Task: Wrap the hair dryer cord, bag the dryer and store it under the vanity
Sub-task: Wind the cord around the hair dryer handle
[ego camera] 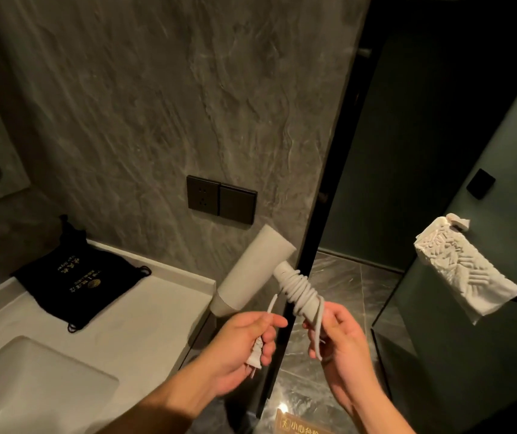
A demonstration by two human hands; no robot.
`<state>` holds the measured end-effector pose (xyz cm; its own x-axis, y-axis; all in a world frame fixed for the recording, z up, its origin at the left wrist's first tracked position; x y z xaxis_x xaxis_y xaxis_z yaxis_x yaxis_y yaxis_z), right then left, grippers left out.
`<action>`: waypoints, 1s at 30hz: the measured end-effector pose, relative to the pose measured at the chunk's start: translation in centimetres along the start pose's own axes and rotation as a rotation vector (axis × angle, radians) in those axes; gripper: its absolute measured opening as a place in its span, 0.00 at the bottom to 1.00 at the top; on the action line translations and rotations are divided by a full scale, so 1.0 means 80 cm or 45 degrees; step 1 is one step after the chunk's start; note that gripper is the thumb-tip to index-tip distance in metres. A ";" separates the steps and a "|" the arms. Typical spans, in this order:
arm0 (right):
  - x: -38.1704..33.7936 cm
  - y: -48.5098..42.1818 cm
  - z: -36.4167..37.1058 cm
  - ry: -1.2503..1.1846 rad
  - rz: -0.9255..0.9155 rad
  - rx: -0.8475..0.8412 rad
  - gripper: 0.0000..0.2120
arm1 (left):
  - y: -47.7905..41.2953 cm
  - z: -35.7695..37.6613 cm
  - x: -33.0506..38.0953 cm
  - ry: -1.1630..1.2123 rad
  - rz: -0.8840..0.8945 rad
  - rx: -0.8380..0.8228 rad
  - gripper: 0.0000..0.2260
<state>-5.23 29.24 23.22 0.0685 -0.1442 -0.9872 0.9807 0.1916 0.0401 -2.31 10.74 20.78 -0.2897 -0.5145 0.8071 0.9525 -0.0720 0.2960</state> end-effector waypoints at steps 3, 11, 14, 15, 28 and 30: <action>0.035 0.005 0.005 0.332 -0.120 0.135 0.05 | 0.004 0.007 -0.008 0.053 0.003 0.222 0.11; 0.094 0.023 0.024 0.638 -0.221 0.160 0.07 | -0.001 0.017 -0.034 0.333 -0.127 0.553 0.09; 0.100 0.028 0.025 0.720 -0.241 0.142 0.07 | -0.007 0.021 -0.043 0.269 -0.076 0.649 0.13; 0.100 0.029 0.025 0.722 -0.237 0.139 0.07 | -0.006 0.026 -0.046 0.218 -0.048 0.656 0.14; 0.078 0.023 0.014 0.002 0.047 -0.180 0.14 | 0.000 0.049 -0.049 0.348 0.311 0.155 0.20; 0.078 0.018 0.009 -0.103 0.148 -0.311 0.19 | -0.001 0.043 -0.043 0.148 0.375 0.145 0.20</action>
<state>-3.25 27.93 17.20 0.2020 -0.1823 -0.9623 0.8929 0.4380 0.1044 -1.75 15.45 19.75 0.0153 -0.5936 0.8046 0.9751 0.1869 0.1193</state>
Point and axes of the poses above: each hand's wrist, its own y-axis away from the middle knuckle, its own z-axis out of the palm, x = y × z, the point moved 1 cm from there along -y, towards the middle knuckle, and after that the axes turned 11 degrees about y, right-handed, at the moved point
